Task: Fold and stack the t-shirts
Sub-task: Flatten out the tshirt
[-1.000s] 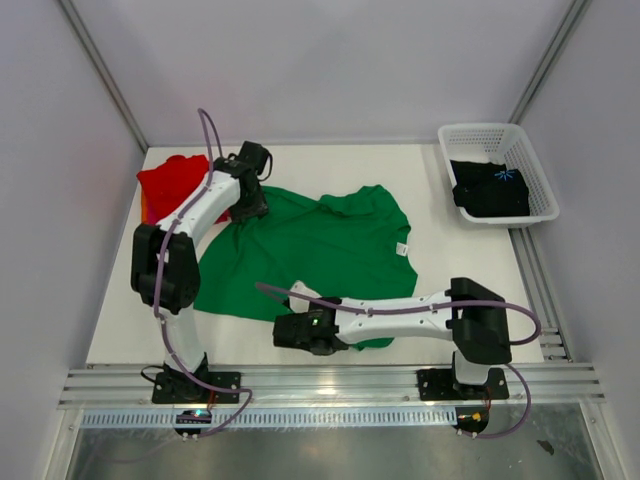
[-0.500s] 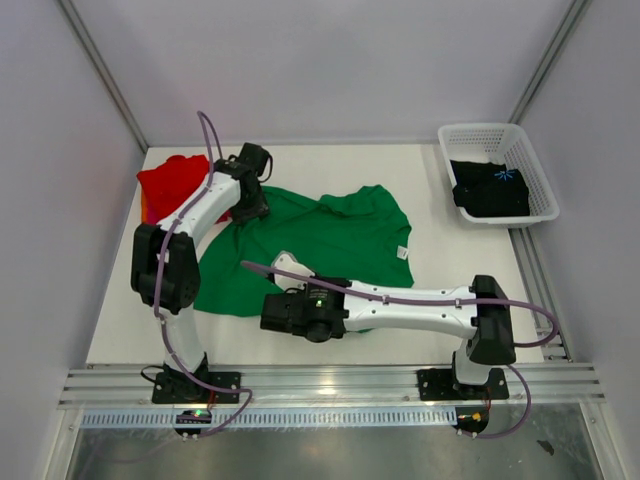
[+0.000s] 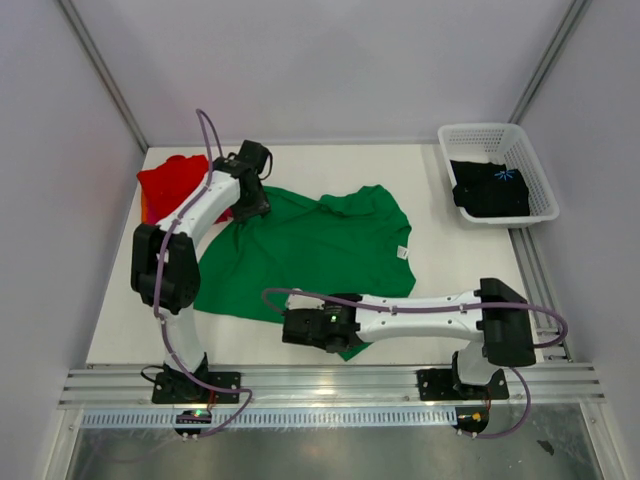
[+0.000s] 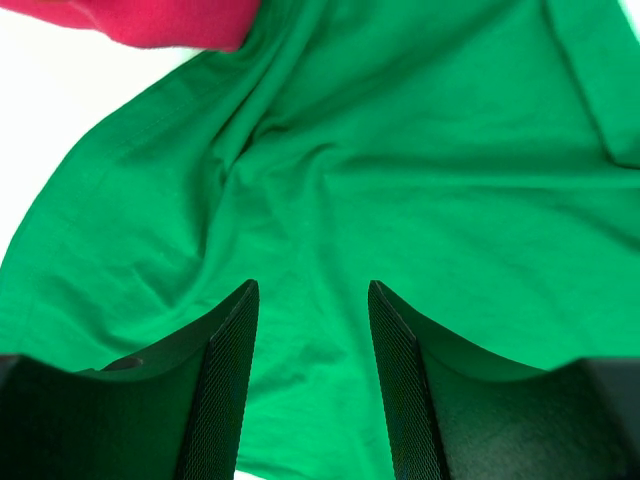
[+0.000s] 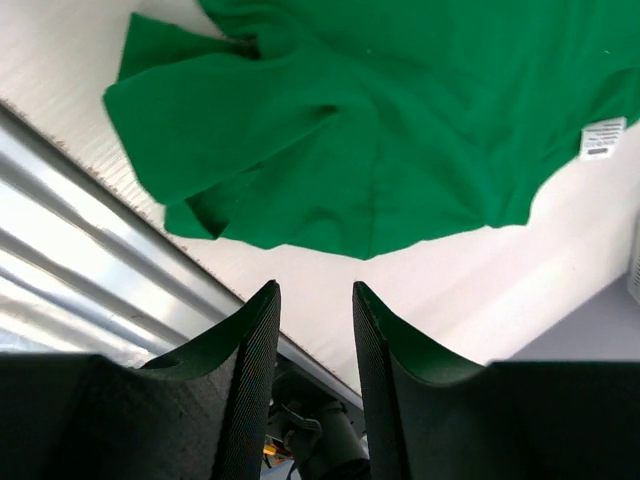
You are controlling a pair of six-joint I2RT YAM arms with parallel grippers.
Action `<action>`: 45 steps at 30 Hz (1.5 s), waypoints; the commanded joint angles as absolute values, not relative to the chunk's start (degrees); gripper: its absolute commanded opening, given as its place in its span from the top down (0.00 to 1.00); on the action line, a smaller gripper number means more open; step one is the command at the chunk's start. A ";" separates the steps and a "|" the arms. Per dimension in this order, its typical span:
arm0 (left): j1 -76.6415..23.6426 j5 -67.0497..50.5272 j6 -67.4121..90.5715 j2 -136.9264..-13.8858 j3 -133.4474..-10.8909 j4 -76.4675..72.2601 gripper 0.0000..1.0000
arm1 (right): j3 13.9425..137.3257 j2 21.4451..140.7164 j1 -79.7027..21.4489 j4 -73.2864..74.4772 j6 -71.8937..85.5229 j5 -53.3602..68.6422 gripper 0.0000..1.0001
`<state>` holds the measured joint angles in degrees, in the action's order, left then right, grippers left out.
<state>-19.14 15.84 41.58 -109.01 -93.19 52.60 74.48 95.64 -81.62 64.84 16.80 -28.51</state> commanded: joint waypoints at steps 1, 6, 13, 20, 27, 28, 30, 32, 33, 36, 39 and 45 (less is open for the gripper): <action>-19.16 14.59 42.19 -108.63 -96.59 52.12 0.49 | 72.78 88.44 -81.83 59.16 13.62 -22.42 0.60; -19.16 13.89 42.80 -108.55 -96.59 51.86 0.50 | 71.89 87.71 -81.74 58.79 15.03 -20.92 0.60; -19.16 14.06 42.98 -107.23 -94.13 50.98 0.50 | 71.89 95.44 -80.08 57.05 17.48 -22.68 0.60; -19.16 14.94 42.45 -105.21 -93.52 51.59 0.50 | 73.48 99.23 -72.88 53.97 28.02 -23.64 0.60; -19.16 15.91 41.57 -103.62 -93.16 52.21 0.50 | 71.63 98.61 -65.93 53.26 33.91 -23.03 0.60; -19.16 16.00 41.40 -103.54 -93.25 52.38 0.50 | 71.63 98.96 -65.22 53.35 34.80 -22.77 0.60; -19.16 16.00 41.22 -103.36 -93.16 52.47 0.50 | 71.54 99.14 -63.99 53.35 36.20 -22.33 0.60; -19.16 16.35 40.96 -103.18 -93.34 52.56 0.50 | 71.02 98.79 -62.14 52.48 38.58 -21.19 0.60; -19.16 16.43 40.87 -103.10 -93.34 52.73 0.50 | 70.15 98.35 -60.83 52.04 39.98 -20.75 0.60; -19.16 16.87 40.43 -102.92 -93.52 53.09 0.50 | 66.99 96.16 -58.81 49.93 42.09 -18.20 0.60; -19.16 17.23 40.17 -102.66 -93.69 53.26 0.50 | 63.30 93.52 -56.26 48.52 43.77 -16.01 0.60; -19.16 16.70 40.08 -102.92 -94.13 53.52 0.50 | 57.84 90.18 -54.76 47.55 46.22 -13.72 0.60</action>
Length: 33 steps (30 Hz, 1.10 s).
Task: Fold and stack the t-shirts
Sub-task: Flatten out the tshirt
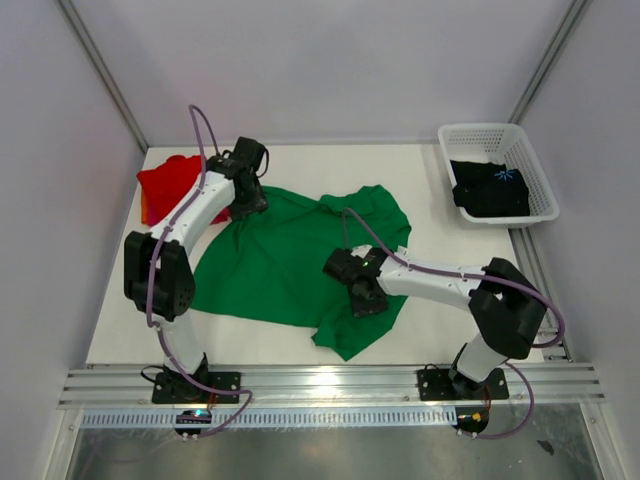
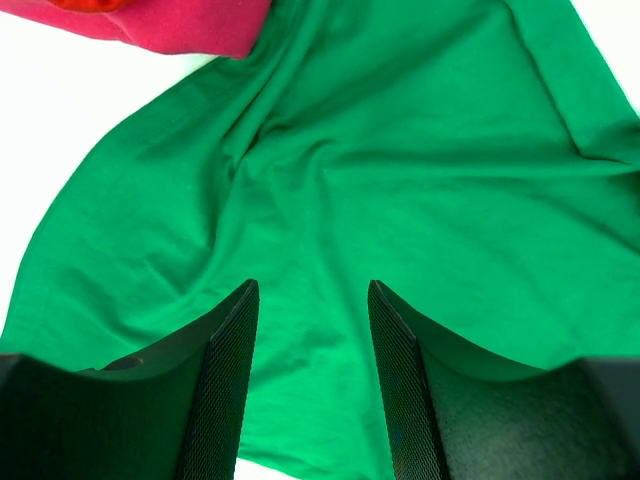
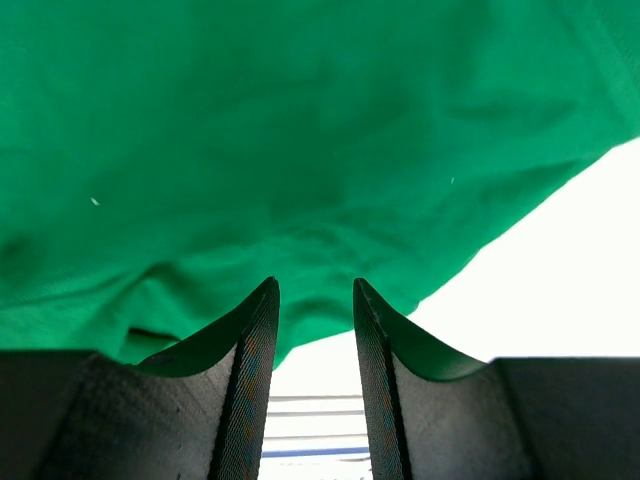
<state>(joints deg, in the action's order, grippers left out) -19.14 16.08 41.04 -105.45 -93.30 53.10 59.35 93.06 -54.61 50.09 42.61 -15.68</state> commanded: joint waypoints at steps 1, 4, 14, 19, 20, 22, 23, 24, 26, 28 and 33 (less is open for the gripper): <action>-19.16 16.61 40.08 -103.09 -94.57 53.87 0.50 | 57.40 90.09 -54.76 47.37 46.75 -13.01 0.60; -19.16 16.44 39.82 -103.53 -95.62 54.66 0.49 | 55.64 90.35 -54.76 45.80 48.51 -11.08 0.60; -19.16 16.35 38.67 -102.74 -99.31 56.86 0.50 | 52.56 92.02 -52.03 40.78 49.92 -7.30 0.60; -19.16 16.44 38.23 -102.92 -100.81 57.30 0.49 | 49.93 90.97 -50.01 39.82 52.03 -5.28 0.60; -19.16 16.35 38.23 -103.09 -100.98 57.30 0.49 | 48.62 90.27 -49.23 39.73 53.42 -4.84 0.60; -19.16 15.91 38.14 -103.27 -101.95 57.30 0.49 | 47.20 89.13 -48.43 39.73 55.10 -4.04 0.60; -19.16 15.82 38.14 -103.71 -102.30 57.48 0.49 | 45.98 87.99 -47.56 39.81 56.59 -3.87 0.59; -19.16 15.56 38.06 -103.88 -103.17 57.48 0.49 | 45.44 87.37 -47.11 39.99 57.12 -3.78 0.59; -19.16 15.47 37.97 -104.41 -103.97 57.74 0.49 | 43.96 86.49 -45.54 40.86 58.44 -3.52 0.58; -19.16 15.47 37.71 -104.68 -105.11 58.01 0.49 | 43.25 85.96 -44.04 41.74 59.06 -2.56 0.57; -19.07 15.64 37.35 -104.68 -107.05 58.62 0.49 | 40.96 85.34 -39.04 42.80 60.73 0.08 0.56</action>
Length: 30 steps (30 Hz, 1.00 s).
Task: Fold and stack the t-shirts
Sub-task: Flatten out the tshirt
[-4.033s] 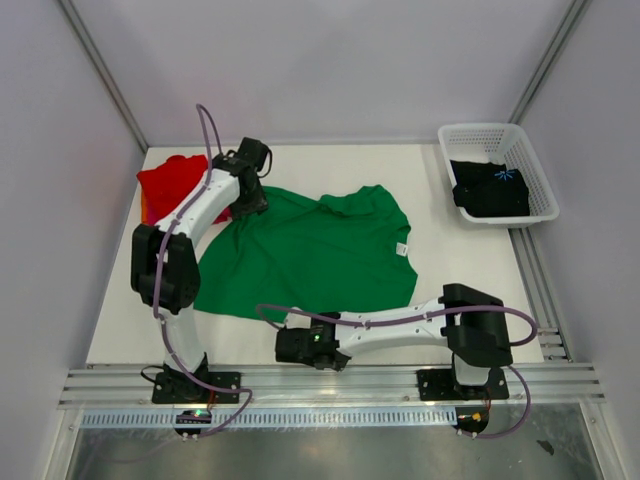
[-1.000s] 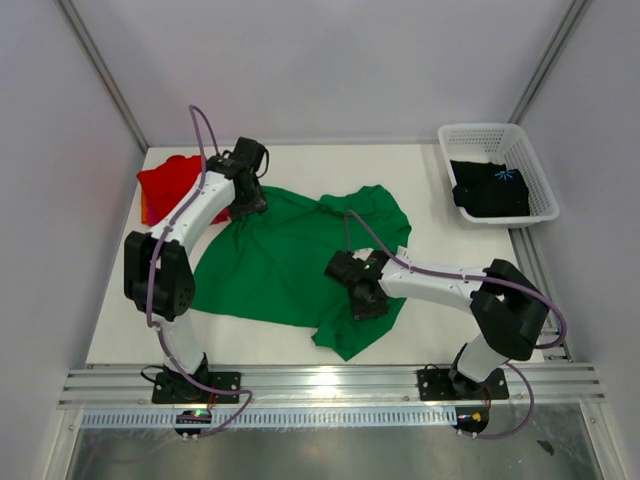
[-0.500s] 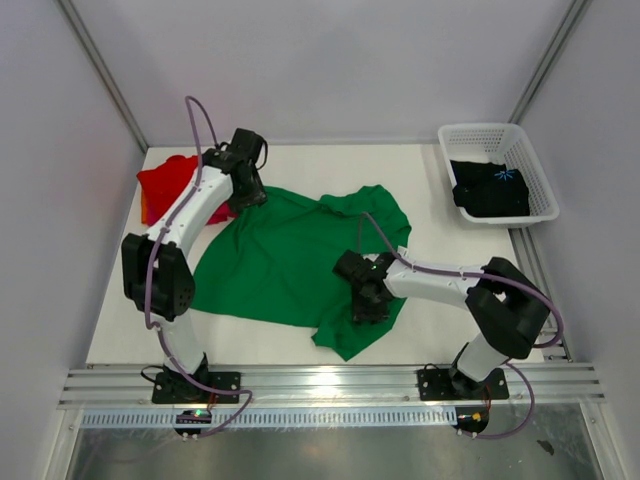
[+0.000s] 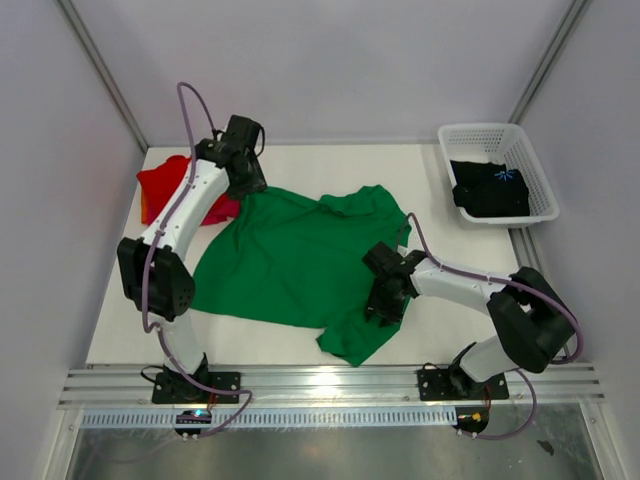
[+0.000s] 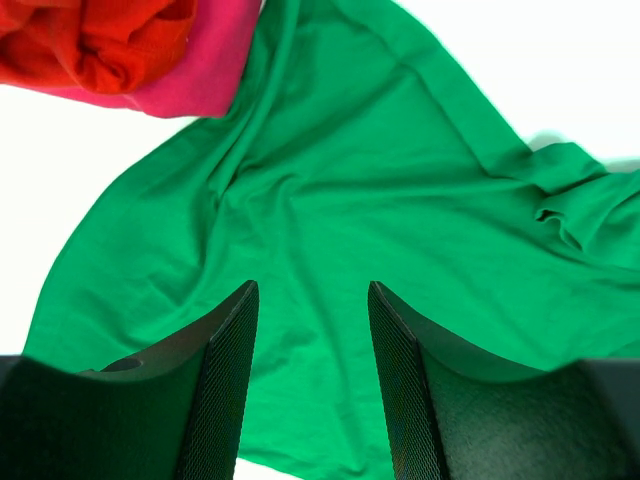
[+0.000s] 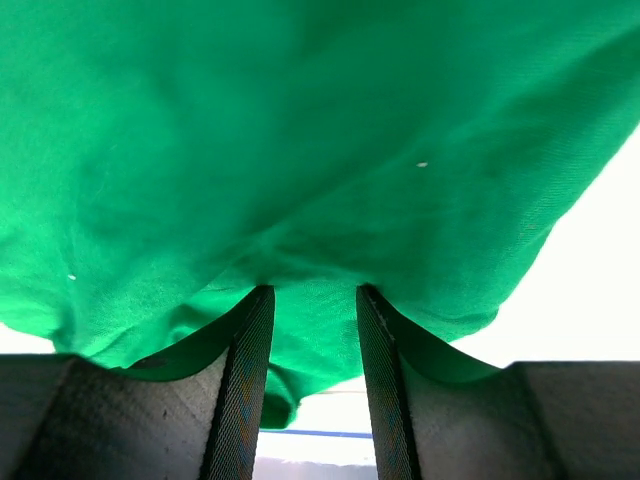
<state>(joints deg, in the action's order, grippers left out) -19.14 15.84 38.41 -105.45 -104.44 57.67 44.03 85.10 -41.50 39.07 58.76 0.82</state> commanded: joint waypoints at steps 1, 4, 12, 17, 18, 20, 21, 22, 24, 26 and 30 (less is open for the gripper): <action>-19.16 15.64 37.27 -104.59 -107.31 58.71 0.49 | 40.35 85.17 -38.24 42.80 60.99 1.92 0.56; -19.16 16.00 37.09 -104.06 -108.10 58.80 0.49 | 39.20 84.56 -35.69 42.80 61.61 3.16 0.56; -19.16 17.05 36.47 -102.92 -109.07 59.50 0.49 | 35.25 81.74 -30.06 43.15 61.17 4.92 0.56; -19.16 16.96 36.47 -102.13 -109.34 59.59 0.49 | 32.35 78.67 -26.55 44.30 60.30 4.92 0.56; -19.16 16.96 36.47 -101.95 -109.42 59.59 0.49 | 31.91 77.36 -25.93 43.86 59.86 5.10 0.56; -19.16 16.96 36.47 -101.78 -109.51 59.59 0.48 | 30.76 75.77 -24.88 44.29 60.73 6.24 0.56; -19.16 16.96 36.47 -101.69 -109.60 59.50 0.49 | 30.85 74.37 -24.70 45.51 60.91 5.98 0.56; -19.16 16.88 36.47 -101.52 -109.69 59.59 0.48 | 31.63 73.57 -24.61 46.22 60.91 5.54 0.56; -19.16 17.14 36.56 -101.16 -109.69 59.50 0.48 | 33.30 71.56 -24.52 48.33 60.99 4.31 0.56; -19.16 17.14 36.65 -101.07 -109.69 59.59 0.48 | 34.27 70.67 -24.08 49.91 61.35 2.99 0.56; -19.16 18.28 36.65 -99.94 -109.07 59.68 0.48 | 34.19 66.11 -20.76 55.18 65.55 0.27 0.56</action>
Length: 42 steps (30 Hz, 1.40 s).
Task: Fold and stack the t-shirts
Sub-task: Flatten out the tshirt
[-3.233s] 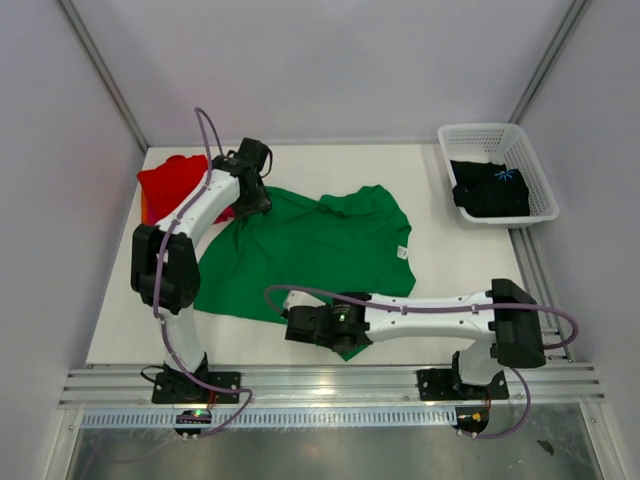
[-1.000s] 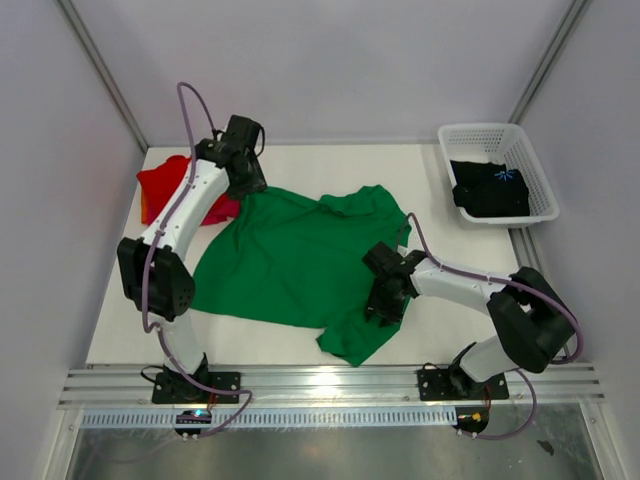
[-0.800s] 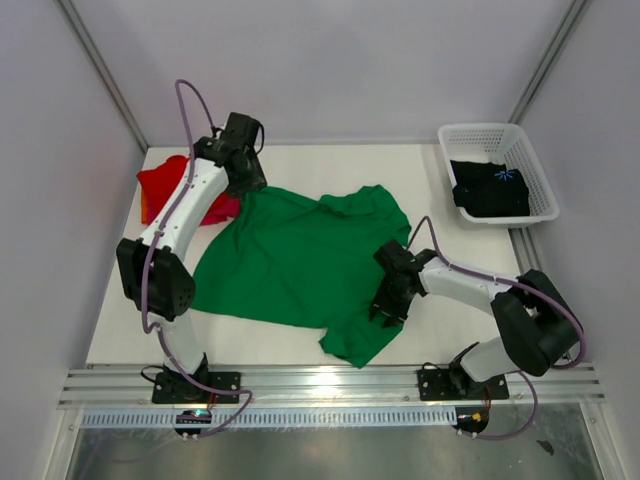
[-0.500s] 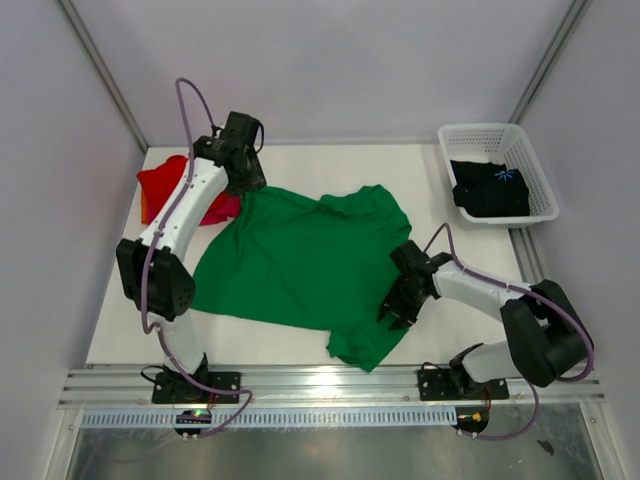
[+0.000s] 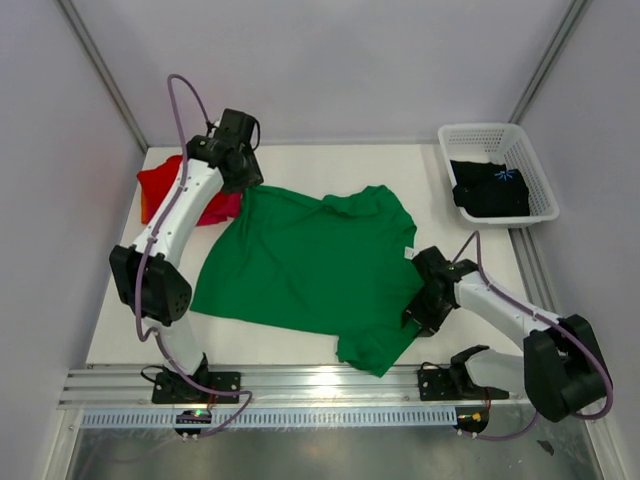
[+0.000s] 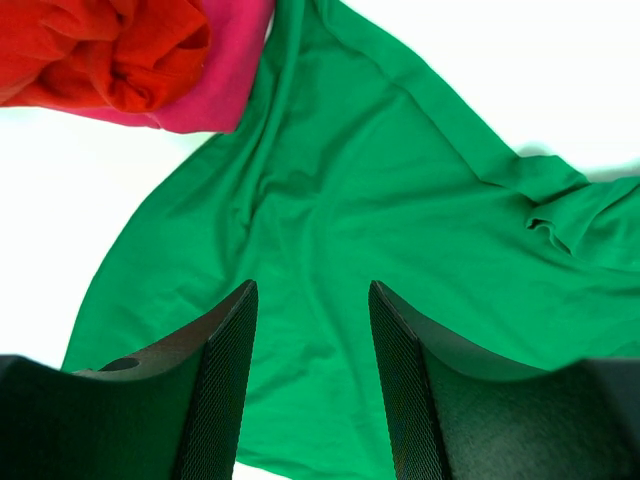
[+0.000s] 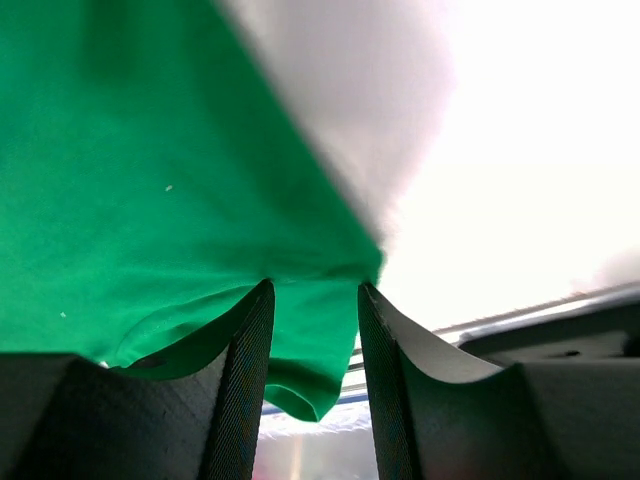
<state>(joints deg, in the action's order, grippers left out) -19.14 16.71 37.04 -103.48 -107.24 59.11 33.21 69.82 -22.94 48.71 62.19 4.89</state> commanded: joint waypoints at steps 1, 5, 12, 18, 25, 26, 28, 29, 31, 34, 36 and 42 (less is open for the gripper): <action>-19.16 18.37 36.56 -99.67 -108.81 59.68 0.48 | 33.49 63.31 -20.05 55.63 66.26 -0.95 0.56; -19.16 18.81 36.47 -98.53 -107.93 59.33 0.48 | 33.13 58.89 -17.40 55.81 66.19 -3.51 0.56; -19.16 16.79 37.44 -98.61 -105.74 58.18 0.48 | 43.48 56.96 -18.02 47.39 47.31 -5.88 0.56; -19.16 15.56 39.02 -98.26 -102.75 56.60 0.48 | 46.32 60.71 -18.02 37.63 39.64 -2.90 0.56; -19.16 16.17 39.64 -97.65 -102.74 56.51 0.48 | 43.69 71.62 -18.10 30.86 41.13 2.46 0.56; -19.16 16.26 39.73 -97.56 -102.66 56.51 0.48 | 43.42 72.15 -18.02 29.72 41.22 2.81 0.56; -19.16 16.17 39.90 -97.30 -102.57 56.51 0.48 | 43.16 73.82 -18.02 29.01 41.13 3.08 0.56; -19.16 16.00 40.08 -97.38 -102.48 56.43 0.48 | 43.15 74.44 -18.02 28.39 40.87 3.25 0.56; -19.16 16.00 40.25 -97.29 -102.48 56.42 0.48 | 43.33 75.58 -18.02 27.86 40.52 3.51 0.56; -19.16 16.00 40.60 -97.03 -102.39 56.42 0.48 | 43.86 77.43 -18.10 27.51 40.17 4.22 0.56; -19.16 16.00 40.78 -97.03 -102.22 56.34 0.48 | 44.03 78.39 -18.02 26.90 40.08 4.22 0.56; -19.16 16.52 41.04 -96.07 -101.95 56.51 0.48 | 46.84 83.66 -18.10 29.62 39.90 5.10 0.56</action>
<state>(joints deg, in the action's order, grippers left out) -19.14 16.25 40.27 -99.42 -102.19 57.91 43.72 81.56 -17.80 29.67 40.66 4.34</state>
